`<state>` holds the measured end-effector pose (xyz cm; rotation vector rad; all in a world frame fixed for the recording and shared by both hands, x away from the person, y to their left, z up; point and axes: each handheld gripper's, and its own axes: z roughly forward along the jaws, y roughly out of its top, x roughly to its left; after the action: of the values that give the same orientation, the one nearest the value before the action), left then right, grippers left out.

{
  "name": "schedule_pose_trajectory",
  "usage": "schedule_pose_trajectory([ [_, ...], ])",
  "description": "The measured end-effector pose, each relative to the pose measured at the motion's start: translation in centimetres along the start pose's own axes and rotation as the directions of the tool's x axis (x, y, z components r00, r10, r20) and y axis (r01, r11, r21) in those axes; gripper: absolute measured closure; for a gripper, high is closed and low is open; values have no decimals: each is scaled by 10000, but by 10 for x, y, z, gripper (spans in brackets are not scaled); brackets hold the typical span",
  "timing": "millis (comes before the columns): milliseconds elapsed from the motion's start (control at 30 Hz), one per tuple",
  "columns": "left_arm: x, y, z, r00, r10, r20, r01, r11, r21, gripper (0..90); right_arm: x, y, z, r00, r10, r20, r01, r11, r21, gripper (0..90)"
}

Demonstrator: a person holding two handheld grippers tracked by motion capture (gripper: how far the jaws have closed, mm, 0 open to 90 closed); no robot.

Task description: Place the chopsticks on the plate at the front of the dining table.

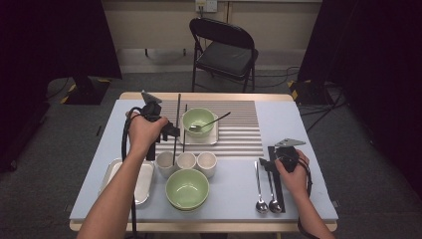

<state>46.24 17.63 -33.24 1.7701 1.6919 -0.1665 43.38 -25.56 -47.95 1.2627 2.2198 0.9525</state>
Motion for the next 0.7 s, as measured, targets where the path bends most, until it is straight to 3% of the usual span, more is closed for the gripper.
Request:
schedule_pose_trajectory([
  [567,5,8,5,9993,-361,-20,361,9993,-20,863,0,0,0,10000,1,10,-1,10000,11,151],
  [700,5,9,6,9995,-289,-81,289,9996,-53,863,0,0,0,10000,5,6,-5,10000,10,151],
])
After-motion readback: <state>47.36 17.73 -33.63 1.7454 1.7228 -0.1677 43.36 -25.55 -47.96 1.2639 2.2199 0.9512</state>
